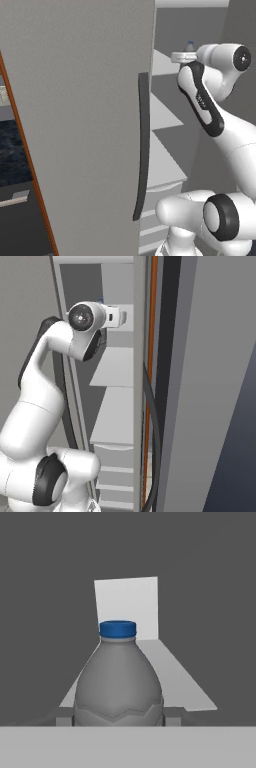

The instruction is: Take the bottled waters from the counter and place them in the freezer to freeze. Close the freezer door after placing the bottles.

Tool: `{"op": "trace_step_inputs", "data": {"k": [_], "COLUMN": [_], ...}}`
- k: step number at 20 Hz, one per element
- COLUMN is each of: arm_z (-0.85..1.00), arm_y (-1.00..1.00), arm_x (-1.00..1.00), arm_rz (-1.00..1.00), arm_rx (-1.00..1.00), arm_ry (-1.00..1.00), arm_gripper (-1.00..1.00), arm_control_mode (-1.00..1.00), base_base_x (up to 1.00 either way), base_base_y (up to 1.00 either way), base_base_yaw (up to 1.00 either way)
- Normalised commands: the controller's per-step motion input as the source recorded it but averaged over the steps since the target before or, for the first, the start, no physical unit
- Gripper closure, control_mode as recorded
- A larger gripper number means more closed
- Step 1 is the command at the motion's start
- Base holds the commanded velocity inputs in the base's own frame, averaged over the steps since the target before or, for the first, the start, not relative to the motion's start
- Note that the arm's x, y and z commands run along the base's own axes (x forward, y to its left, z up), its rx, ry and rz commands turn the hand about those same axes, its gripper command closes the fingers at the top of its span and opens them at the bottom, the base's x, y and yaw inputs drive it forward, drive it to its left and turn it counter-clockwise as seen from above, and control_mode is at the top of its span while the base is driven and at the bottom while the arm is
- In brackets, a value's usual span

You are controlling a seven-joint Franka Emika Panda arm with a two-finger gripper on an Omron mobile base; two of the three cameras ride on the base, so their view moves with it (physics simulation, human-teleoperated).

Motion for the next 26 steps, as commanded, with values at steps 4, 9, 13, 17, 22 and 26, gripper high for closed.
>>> {"op": "trace_step_inputs", "data": {"k": [4, 9, 13, 17, 22, 26], "arm_z": [0.01, 0.00, 0.02, 0.25, 0.30, 0.09], "arm_y": [0.00, 0.00, 0.00, 0.00, 0.00, 0.00], "arm_x": [0.27, 0.35, 0.33, 0.23, 0.05, 0.12], "arm_rz": [0.00, 0.00, 0.00, 0.00, 0.00, 0.00], "arm_rx": [0.00, -0.04, -0.07, -0.02, 0.00, 0.00], "arm_ry": [-0.01, -0.01, 0.00, 0.00, 0.00, 0.00], "arm_gripper": [1.00, 1.00, 1.00, 1.00, 1.00, 1.00], "arm_control_mode": [-1.00, -1.00, -1.00, -1.00, -1.00, -1.00], "base_base_x": [0.00, 0.00, 0.00, 0.00, 0.00, 0.00], "base_base_y": [0.00, 0.00, 0.00, 0.00, 0.00, 0.00], "base_base_yaw": [0.00, 0.00, 0.00, 0.00, 0.00, 0.00]}}
